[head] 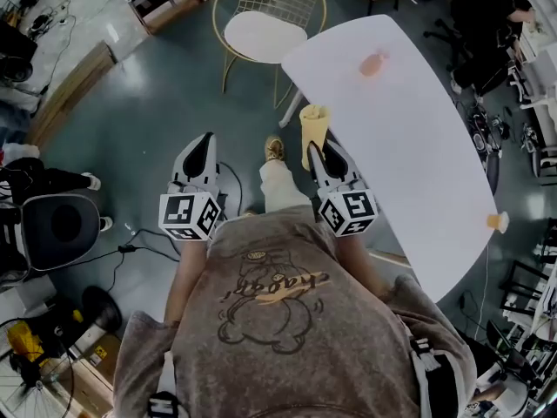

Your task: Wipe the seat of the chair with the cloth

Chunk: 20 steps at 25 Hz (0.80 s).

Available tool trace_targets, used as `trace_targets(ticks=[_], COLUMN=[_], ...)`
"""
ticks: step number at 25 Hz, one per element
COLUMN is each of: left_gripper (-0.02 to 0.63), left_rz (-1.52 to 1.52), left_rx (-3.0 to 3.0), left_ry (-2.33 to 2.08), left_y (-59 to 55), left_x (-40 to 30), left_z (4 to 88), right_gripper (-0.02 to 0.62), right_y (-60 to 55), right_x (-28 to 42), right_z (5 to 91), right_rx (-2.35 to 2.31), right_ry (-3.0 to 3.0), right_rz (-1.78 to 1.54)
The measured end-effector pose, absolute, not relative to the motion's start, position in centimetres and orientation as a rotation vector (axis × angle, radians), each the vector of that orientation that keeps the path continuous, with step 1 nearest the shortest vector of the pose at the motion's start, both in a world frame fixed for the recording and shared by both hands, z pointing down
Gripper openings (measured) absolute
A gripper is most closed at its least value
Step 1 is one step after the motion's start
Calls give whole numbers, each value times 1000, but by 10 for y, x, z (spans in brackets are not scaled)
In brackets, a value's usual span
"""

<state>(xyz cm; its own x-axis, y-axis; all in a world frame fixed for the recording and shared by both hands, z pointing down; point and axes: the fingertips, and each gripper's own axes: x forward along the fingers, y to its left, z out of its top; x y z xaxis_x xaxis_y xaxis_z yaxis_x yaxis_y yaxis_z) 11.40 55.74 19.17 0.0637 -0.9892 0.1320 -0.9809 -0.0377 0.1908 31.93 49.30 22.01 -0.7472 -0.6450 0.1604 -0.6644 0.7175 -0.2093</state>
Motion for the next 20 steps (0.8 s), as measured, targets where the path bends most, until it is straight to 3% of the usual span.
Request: trace_targets(ticks=[20], left_gripper=[8], left_rz=[-39], left_rx=[2101], left_ry=[-2030], left_y=[379], left_x=[28], left_z=[173], right_gripper=[94], right_y=[306], right_x=[231], right_z=[201], right_rx=[1073], right_ry=[-2838], right_rz=[384])
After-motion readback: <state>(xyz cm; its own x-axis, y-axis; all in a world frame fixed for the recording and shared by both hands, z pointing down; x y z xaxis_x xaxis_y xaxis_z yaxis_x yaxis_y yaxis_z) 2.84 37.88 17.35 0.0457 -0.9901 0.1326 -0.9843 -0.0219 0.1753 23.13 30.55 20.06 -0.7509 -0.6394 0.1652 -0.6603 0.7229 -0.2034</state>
